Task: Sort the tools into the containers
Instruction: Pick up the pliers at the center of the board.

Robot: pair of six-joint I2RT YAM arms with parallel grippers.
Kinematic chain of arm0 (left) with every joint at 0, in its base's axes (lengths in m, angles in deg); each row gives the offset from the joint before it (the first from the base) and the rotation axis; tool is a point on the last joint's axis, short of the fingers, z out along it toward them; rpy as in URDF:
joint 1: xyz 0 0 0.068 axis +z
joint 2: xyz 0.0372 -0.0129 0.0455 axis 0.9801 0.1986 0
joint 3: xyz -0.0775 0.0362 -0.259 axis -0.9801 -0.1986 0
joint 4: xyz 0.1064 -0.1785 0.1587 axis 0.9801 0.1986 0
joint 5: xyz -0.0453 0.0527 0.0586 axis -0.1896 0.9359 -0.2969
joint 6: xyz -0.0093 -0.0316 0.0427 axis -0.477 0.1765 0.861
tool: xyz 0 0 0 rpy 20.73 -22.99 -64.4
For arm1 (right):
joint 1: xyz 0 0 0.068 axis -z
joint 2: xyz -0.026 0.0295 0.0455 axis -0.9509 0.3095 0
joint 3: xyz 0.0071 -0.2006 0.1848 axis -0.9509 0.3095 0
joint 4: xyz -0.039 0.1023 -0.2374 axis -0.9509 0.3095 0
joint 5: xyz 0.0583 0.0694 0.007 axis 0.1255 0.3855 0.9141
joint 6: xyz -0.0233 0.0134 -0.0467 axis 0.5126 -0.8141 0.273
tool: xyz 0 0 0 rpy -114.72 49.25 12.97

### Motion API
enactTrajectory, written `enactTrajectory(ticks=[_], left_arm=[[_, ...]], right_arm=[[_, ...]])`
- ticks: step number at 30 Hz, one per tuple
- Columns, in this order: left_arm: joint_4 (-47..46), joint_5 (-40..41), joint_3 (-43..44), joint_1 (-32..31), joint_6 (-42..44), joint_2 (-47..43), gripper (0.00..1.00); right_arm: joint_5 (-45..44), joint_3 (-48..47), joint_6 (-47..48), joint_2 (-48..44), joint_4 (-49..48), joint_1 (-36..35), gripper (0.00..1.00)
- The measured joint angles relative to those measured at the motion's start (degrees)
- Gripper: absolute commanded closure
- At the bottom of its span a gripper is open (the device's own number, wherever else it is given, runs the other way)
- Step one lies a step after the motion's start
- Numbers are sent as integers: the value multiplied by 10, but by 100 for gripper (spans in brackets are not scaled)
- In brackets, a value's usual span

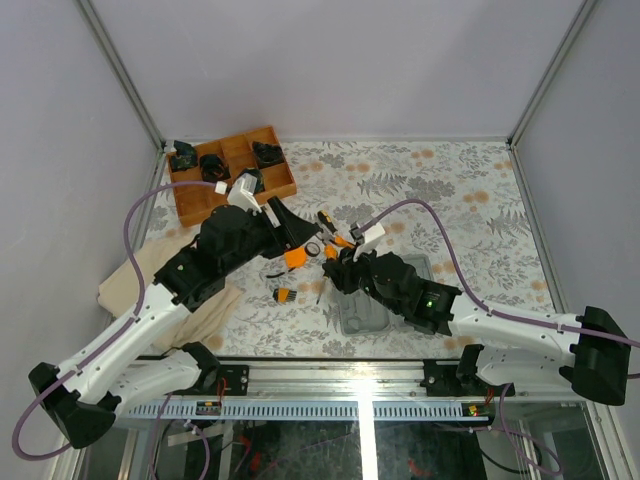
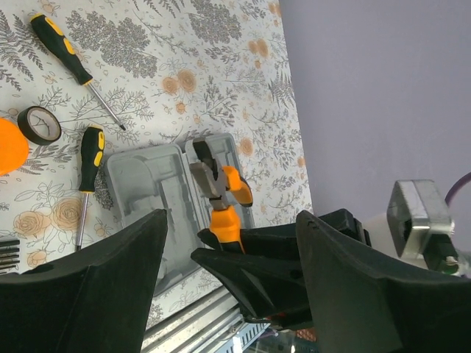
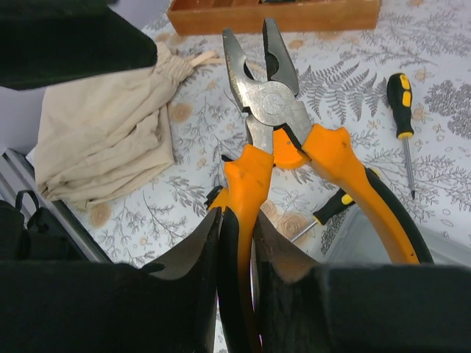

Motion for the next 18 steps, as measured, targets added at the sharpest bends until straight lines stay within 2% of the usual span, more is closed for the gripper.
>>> enactTrajectory(ticks=[4, 11, 18], left_arm=[[-2, -1, -2, 0, -1, 6, 33], [-11, -12, -9, 0, -1, 25, 45], [-17, -13, -17, 0, -1, 29, 67]], right_arm=[[-4, -1, 7, 0, -21, -1, 100], [23, -3, 9, 0, -60, -1, 100], [63, -3, 6, 0, -74, -2, 100]])
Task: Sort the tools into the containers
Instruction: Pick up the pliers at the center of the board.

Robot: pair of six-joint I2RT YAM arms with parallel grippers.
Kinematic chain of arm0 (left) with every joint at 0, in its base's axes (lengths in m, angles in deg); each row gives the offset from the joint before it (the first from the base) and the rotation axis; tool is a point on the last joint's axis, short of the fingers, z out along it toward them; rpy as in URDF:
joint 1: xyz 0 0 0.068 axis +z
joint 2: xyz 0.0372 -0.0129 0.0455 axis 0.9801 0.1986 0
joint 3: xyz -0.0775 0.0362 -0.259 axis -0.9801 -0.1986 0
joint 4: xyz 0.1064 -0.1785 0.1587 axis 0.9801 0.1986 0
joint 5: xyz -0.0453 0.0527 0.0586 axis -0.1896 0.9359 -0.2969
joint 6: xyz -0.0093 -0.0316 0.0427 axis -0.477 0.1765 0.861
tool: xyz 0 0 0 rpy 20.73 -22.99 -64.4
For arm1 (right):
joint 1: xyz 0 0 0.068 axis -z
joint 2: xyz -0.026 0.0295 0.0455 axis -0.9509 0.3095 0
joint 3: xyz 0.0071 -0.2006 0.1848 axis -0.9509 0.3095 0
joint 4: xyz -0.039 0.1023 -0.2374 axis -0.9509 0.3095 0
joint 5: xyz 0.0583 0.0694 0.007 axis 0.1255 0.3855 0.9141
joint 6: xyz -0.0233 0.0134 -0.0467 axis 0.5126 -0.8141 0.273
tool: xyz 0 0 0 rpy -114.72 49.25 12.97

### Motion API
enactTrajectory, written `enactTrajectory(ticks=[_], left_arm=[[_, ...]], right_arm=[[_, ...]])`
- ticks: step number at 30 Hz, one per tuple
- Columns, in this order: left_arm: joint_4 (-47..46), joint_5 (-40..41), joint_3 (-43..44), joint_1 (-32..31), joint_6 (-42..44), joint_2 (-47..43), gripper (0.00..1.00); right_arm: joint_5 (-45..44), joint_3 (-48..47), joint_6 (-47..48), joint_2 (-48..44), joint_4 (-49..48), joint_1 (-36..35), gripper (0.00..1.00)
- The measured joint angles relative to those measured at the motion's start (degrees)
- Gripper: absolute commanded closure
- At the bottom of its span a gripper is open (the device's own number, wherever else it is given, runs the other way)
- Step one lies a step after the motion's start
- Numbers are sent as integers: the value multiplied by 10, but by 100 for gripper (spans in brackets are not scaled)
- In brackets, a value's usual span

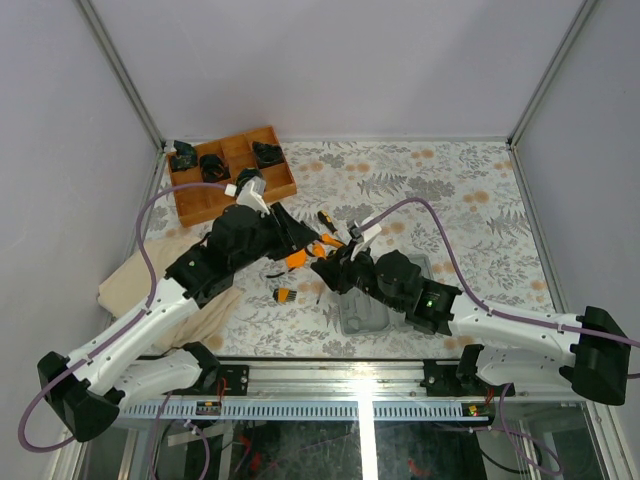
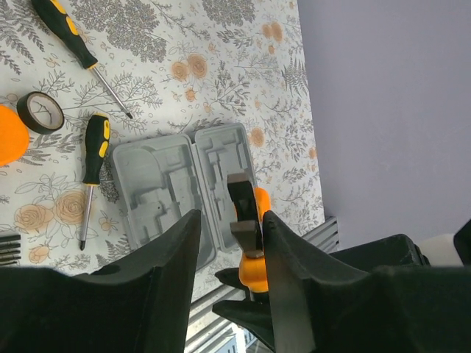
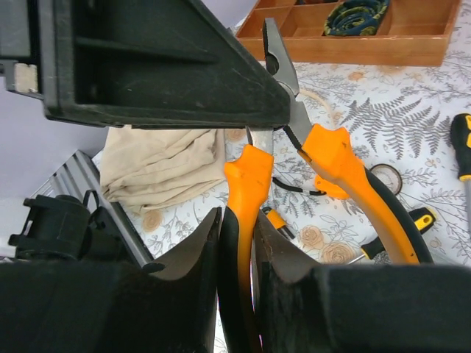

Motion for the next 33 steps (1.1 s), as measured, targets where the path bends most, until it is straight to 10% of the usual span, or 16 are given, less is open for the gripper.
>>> enactTrajectory(ticks=[9, 25, 33], left_arm=[[-17, -3, -3, 0, -14, 0, 100], [-10, -4, -4, 0, 46, -14, 100], [4, -1, -1, 0, 111, -20, 100]], right_arm=[[25, 0, -10, 8, -3, 0, 89], [57, -38, -19, 12, 28, 0, 24], [51, -38, 2, -36, 67, 0, 18]])
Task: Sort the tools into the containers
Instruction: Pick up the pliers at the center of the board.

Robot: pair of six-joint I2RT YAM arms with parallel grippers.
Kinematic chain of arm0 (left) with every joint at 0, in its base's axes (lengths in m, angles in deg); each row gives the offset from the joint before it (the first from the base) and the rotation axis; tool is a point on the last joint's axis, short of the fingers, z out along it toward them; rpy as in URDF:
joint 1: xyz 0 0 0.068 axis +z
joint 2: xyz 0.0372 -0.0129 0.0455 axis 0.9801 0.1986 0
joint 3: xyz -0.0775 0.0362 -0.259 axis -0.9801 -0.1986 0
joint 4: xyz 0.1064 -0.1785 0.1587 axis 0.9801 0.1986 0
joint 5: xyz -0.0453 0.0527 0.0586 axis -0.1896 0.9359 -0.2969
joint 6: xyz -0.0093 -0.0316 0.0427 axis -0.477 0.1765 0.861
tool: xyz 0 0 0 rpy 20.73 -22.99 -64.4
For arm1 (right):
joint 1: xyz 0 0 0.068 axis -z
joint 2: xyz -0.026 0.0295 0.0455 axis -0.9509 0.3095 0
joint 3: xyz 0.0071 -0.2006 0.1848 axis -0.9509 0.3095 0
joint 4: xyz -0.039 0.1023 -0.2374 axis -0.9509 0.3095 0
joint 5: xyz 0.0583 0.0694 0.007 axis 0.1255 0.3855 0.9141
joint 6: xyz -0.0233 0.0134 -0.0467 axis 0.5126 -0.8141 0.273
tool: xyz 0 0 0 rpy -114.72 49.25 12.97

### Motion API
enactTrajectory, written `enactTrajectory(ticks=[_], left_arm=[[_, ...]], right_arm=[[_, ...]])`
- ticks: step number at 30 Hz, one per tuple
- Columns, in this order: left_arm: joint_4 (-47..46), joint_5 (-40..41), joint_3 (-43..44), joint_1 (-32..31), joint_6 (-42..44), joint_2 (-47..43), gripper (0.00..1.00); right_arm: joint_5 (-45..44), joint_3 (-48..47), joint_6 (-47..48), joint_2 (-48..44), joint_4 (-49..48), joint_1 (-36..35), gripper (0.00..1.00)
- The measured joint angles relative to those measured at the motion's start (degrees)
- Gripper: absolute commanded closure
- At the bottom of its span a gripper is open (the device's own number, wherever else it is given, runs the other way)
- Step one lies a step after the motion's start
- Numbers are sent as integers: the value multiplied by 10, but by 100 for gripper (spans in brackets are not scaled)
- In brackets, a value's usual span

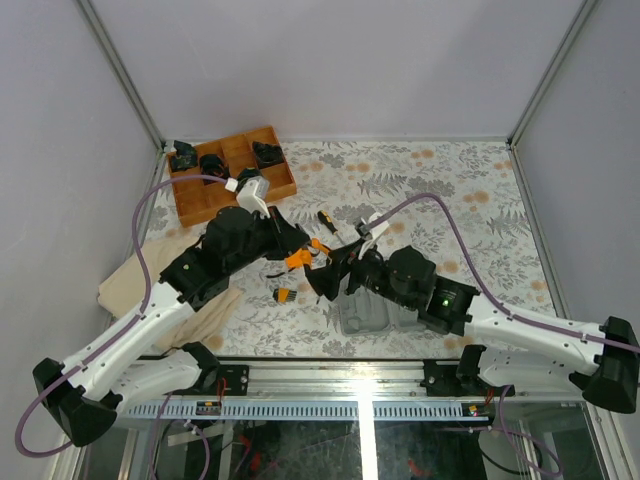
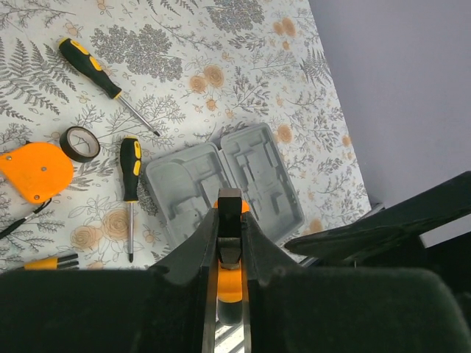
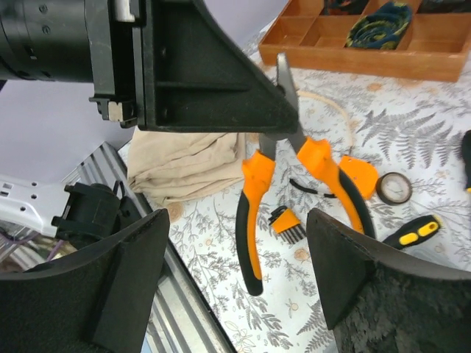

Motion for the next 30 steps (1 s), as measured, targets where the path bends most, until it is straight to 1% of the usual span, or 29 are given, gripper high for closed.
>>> enactTrajectory(ticks=[8, 13, 21, 22, 26, 30], left_arm=[[-1, -17, 1, 0, 38, -5, 100], [-1, -12, 1, 0, 38, -8, 100], [15, -8, 16, 0, 28, -2, 100], [14, -10, 17, 0, 27, -1, 100], [14, -13, 17, 0, 19, -2, 100], [14, -14, 17, 0, 14, -3, 100]], right_arm=[[-68, 0, 33, -63, 51, 0, 16], [-94, 0, 56, -68, 81, 0, 15], [-83, -29, 103, -40, 106, -1, 14], [-81, -34, 109, -35, 106, -1, 14], [-82, -49, 121, -15, 105, -1, 6], [-88, -64, 120, 15, 105, -1, 5]])
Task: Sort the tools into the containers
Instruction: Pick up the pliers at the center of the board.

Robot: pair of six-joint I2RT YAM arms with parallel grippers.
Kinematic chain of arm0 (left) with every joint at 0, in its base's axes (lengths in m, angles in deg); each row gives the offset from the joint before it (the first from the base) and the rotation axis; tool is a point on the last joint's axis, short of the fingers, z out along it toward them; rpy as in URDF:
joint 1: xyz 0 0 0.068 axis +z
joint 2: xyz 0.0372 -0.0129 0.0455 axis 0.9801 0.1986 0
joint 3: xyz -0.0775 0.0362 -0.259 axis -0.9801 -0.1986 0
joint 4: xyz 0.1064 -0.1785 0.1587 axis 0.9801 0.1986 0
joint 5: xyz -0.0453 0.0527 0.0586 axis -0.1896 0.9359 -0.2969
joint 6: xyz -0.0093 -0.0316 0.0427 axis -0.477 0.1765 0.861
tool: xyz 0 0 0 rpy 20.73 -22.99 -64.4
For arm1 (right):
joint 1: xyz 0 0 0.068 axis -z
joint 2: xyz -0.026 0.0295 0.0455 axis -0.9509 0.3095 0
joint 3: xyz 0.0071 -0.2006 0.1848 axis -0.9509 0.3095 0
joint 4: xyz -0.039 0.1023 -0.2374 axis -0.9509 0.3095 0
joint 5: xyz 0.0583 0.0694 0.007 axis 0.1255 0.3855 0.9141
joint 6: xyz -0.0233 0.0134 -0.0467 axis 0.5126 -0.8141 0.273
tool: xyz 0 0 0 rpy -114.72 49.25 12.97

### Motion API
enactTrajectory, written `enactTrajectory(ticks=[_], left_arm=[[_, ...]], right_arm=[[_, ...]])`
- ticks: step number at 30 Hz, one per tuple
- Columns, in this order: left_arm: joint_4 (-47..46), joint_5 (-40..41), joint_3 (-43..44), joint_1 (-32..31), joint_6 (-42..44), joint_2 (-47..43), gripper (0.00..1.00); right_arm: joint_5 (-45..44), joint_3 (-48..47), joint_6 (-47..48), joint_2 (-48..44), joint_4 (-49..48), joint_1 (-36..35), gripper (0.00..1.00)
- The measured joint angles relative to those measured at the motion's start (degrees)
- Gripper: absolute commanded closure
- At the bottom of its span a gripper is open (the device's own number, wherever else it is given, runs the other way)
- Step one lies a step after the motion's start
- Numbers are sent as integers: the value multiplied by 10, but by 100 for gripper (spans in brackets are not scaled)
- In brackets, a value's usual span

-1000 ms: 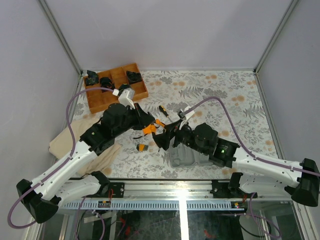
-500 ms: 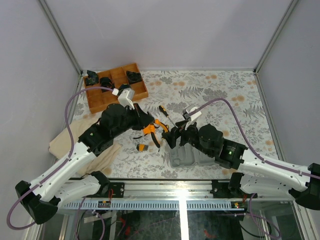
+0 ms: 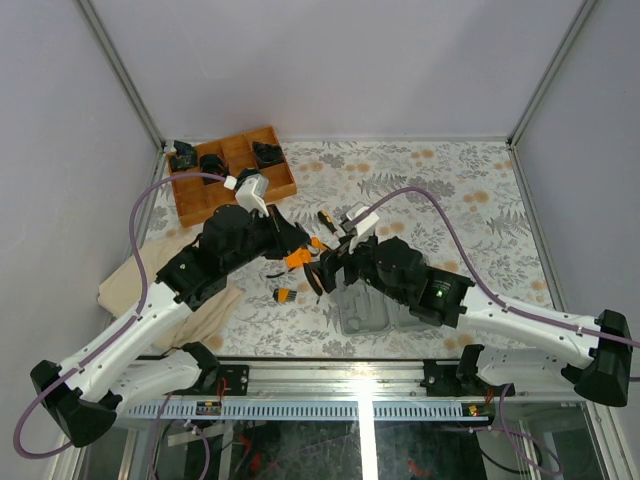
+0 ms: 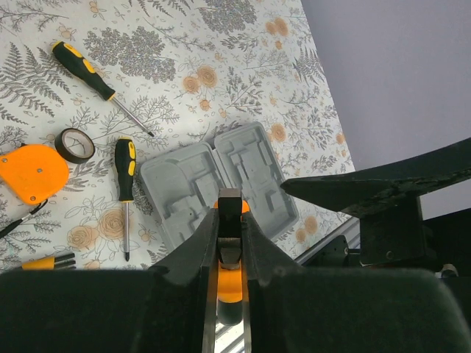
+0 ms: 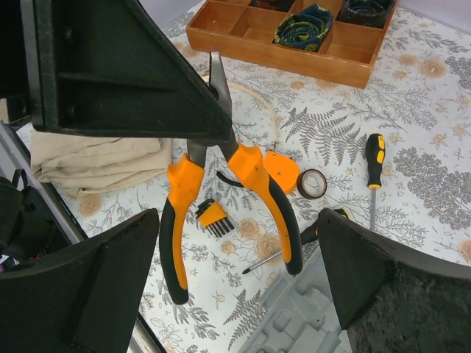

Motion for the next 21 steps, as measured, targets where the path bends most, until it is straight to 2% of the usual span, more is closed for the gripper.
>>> enactTrajectory(ticks=[8, 21], left_arm=[[1, -9, 0, 0, -9, 0, 100], [2, -17, 0, 1, -12, -6, 100]], right_arm=[[23, -35, -16, 54, -3, 5, 4], [110, -41, -54, 100, -26, 57, 6]])
